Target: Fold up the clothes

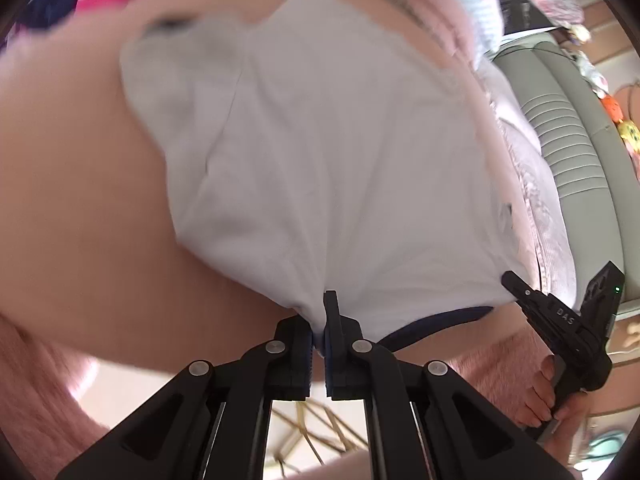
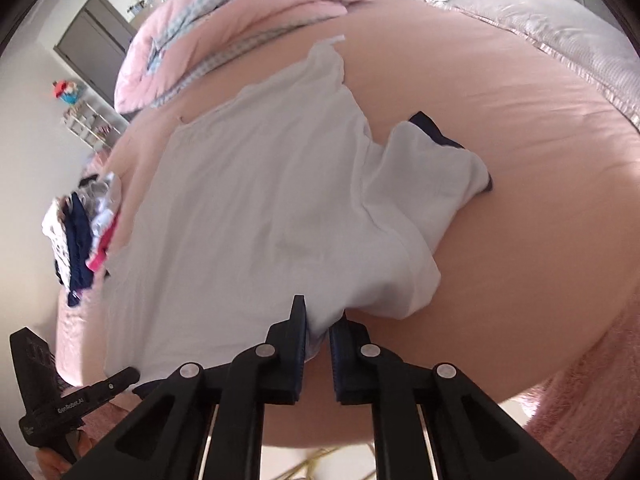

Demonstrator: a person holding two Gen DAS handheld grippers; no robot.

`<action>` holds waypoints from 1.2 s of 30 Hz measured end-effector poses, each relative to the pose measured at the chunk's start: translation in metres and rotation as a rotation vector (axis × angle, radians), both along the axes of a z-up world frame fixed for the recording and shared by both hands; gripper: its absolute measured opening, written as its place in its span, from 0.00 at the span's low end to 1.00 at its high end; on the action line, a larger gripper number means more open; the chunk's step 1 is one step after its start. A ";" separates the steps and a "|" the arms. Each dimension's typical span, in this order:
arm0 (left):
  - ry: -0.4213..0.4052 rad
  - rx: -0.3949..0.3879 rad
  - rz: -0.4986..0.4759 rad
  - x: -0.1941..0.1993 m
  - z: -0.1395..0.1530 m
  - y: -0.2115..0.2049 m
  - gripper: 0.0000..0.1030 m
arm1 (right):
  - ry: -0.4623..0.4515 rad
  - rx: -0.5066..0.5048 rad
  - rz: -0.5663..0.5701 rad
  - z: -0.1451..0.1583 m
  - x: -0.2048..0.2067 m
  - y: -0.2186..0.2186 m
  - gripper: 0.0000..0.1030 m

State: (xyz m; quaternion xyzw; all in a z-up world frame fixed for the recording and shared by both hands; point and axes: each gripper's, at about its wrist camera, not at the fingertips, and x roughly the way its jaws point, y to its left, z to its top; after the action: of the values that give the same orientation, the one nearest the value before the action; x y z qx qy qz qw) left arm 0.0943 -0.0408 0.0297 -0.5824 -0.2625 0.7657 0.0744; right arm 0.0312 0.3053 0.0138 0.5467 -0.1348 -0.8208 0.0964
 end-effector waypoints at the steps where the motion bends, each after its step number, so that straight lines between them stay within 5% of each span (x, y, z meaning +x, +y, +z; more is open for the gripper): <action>1: -0.011 0.008 0.005 0.003 -0.006 0.000 0.05 | -0.042 0.035 0.016 -0.013 0.001 -0.003 0.09; 4: -0.016 0.027 0.006 0.005 -0.002 -0.002 0.05 | -0.059 0.087 0.047 -0.023 0.007 -0.006 0.05; 8: 0.007 0.017 -0.004 0.009 0.018 -0.007 0.05 | -0.113 0.034 0.087 -0.006 0.016 -0.003 0.09; 12: 0.073 -0.024 -0.029 0.013 0.045 0.001 0.05 | -0.043 -0.030 0.052 0.011 0.018 0.000 0.12; 13: 0.091 -0.033 -0.046 0.013 0.051 0.006 0.05 | -0.034 -0.042 0.049 0.012 0.015 -0.001 0.21; 14: 0.101 -0.057 -0.056 0.015 0.054 0.006 0.05 | -0.068 -0.041 0.059 0.007 0.012 -0.005 0.31; 17: 0.089 -0.107 -0.070 0.021 0.060 0.010 0.05 | -0.215 -0.085 0.021 -0.015 0.011 -0.007 0.31; 24: 0.073 -0.114 -0.092 0.003 0.057 0.022 0.05 | -0.166 -0.215 0.093 -0.019 0.026 -0.011 0.36; 27: 0.115 -0.064 -0.123 -0.010 0.047 0.026 0.05 | -0.128 -0.172 0.065 -0.020 0.019 -0.021 0.36; 29: 0.100 -0.053 -0.133 -0.022 0.038 0.033 0.05 | -0.107 -0.120 0.060 -0.019 0.015 -0.030 0.33; 30: 0.093 -0.057 -0.138 -0.026 0.035 0.036 0.05 | -0.096 -0.094 0.057 -0.018 0.012 -0.035 0.15; 31: 0.088 -0.062 -0.141 -0.029 0.031 0.038 0.05 | -0.097 -0.088 0.072 -0.015 0.009 -0.039 0.07; 36: 0.039 -0.079 -0.157 -0.027 0.012 0.033 0.05 | -0.117 -0.089 0.063 -0.007 0.034 -0.023 0.04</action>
State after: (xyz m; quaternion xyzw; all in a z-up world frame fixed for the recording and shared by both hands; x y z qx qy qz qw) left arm 0.0675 -0.0078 0.0413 -0.5884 -0.1844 0.7786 0.1163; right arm 0.0655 0.2818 0.0067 0.5930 -0.1593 -0.7771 0.1385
